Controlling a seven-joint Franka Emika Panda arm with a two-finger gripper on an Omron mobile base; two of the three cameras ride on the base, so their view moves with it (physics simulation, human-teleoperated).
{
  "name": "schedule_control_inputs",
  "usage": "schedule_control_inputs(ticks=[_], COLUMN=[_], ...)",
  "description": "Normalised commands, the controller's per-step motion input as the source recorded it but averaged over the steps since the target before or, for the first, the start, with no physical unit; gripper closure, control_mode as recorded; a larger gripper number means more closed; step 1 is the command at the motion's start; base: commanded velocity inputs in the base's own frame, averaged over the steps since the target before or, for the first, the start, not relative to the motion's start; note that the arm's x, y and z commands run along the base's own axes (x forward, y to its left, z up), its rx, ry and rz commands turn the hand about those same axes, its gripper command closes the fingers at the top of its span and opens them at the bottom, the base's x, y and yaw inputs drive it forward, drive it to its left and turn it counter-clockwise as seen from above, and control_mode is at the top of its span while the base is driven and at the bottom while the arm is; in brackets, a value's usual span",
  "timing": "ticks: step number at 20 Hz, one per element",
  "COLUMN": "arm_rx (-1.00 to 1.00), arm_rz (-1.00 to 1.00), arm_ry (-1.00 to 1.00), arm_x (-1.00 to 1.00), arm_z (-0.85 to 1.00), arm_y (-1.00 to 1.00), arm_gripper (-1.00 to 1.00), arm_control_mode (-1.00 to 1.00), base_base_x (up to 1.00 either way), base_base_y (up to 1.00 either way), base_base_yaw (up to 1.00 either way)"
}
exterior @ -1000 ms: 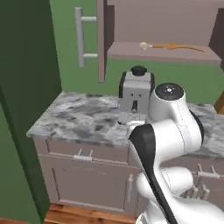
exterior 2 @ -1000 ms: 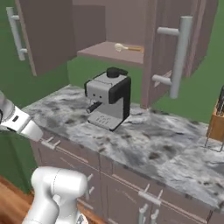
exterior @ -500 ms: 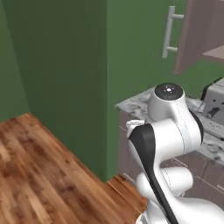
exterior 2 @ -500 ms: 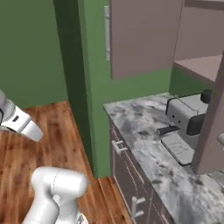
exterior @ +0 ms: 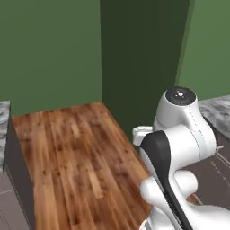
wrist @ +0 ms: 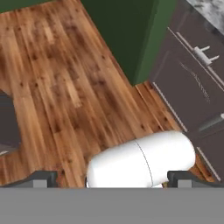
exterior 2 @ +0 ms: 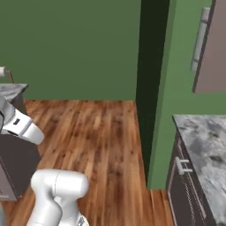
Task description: Organize the utensils by type. Pick up the wooden spoons from the counter and place them in the open cabinet. Then pick up the metallic utensils from the counter and place them in the open drawer.
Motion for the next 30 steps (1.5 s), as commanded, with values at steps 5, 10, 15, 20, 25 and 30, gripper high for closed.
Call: schedule_control_inputs(ticks=[5, 10, 15, 20, 25, 30], arm_rx=[0.0, 0.0, 0.0, 0.0, 0.0, 0.0], arm_rz=[0.0, 0.0, 0.0, 0.0, 0.0, 0.0], arm_ry=[0.0, 0.0, 0.0, 0.0, 0.0, 0.0], arm_x=[0.0, 0.0, 0.0, 0.0, 0.0, 0.0], arm_z=[0.0, 0.0, 0.0, 0.0, 0.0, 0.0], arm_y=[0.0, 0.0, 0.0, 0.0, 0.0, 0.0], arm_gripper=[-1.0, -1.0, -1.0, -1.0, -1.0, -1.0], arm_control_mode=[1.0, 1.0, 1.0, 1.0, 1.0, 1.0], base_base_x=[0.06, 0.31, 0.33, 0.46, 0.33, 0.09], base_base_y=[0.99, 0.99, 1.0, 0.99, 1.0, 1.0], base_base_yaw=[0.15, 0.16, 0.11, 0.08, 0.01, 0.0])
